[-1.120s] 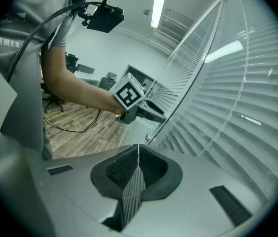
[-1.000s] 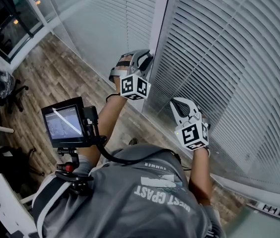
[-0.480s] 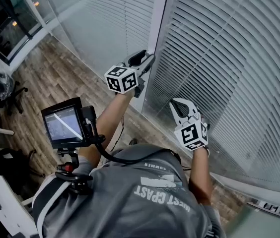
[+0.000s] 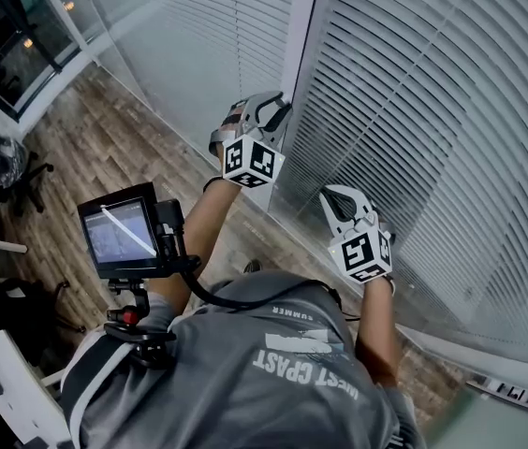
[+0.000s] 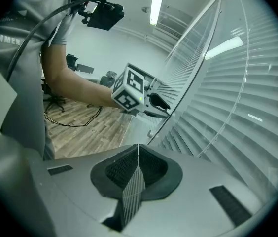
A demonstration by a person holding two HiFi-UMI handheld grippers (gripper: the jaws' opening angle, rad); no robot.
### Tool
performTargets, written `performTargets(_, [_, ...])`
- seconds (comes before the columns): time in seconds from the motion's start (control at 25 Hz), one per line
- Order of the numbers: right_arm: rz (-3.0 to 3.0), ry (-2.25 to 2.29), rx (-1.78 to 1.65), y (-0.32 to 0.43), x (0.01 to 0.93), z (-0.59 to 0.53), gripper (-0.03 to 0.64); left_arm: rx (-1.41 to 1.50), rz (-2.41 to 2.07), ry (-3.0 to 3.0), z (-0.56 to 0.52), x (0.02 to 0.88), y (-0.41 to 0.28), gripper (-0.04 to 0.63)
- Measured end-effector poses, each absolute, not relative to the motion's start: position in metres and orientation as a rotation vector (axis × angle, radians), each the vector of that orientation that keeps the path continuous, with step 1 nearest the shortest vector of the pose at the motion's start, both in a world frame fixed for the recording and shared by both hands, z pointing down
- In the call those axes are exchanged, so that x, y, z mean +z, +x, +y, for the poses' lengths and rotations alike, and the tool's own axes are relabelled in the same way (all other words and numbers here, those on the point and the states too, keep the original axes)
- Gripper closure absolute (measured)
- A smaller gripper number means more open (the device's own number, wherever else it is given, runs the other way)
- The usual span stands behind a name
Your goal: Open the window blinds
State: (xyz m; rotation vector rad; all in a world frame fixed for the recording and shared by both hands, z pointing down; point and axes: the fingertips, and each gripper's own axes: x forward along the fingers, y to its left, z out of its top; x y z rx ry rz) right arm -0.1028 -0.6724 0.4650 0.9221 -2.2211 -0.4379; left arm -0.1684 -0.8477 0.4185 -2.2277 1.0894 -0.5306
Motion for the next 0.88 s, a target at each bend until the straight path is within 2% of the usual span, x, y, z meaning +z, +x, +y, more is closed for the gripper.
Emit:
performTargets(0.08, [-2.223,0.918,-0.437,-0.104,0.467,-0.673,0.614,-0.648,1.027,-1.986,-0.845,0.421,-0.164,0.469])
performTargets(0.2, [-2.224,0.912,-0.438,-0.105,0.469,-0.674,0.614,-0.596,1.031,-2.004,-0.845,0.423,-0.164,0.471])
performTargets(0.28, [-2.226,0.907,-0.435,-0.106,0.470,-0.673,0.614,-0.455,1.094,-2.259,-0.846,0.424,-0.168,0.469])
performTargets(0.44, [-2.220,0.910,-0.428,-0.102,0.470,-0.673,0.614,0.092,1.204,-2.954,-0.848,0.421,-0.177,0.440])
performTargets(0.6, [-2.214,0.918,-0.420,-0.100,0.472,-0.671,0.614,0.252,1.234,-3.126,-0.855,0.424,-0.179,0.443])
performTargets(0.68, [-2.215,0.915,-0.417,-0.100,0.473,-0.669,0.614,0.337,1.234,-3.183,-0.856,0.424,-0.181,0.466])
performTargets(0.76, [-2.217,0.912,-0.410,-0.100,0.475,-0.668,0.614,0.320,1.231,-3.162,-0.855,0.423,-0.181,0.468])
performTargets(0.88, [-2.210,0.914,-0.404,-0.098,0.476,-0.667,0.614,0.026,1.210,-2.913,-0.853,0.421,-0.179,0.471])
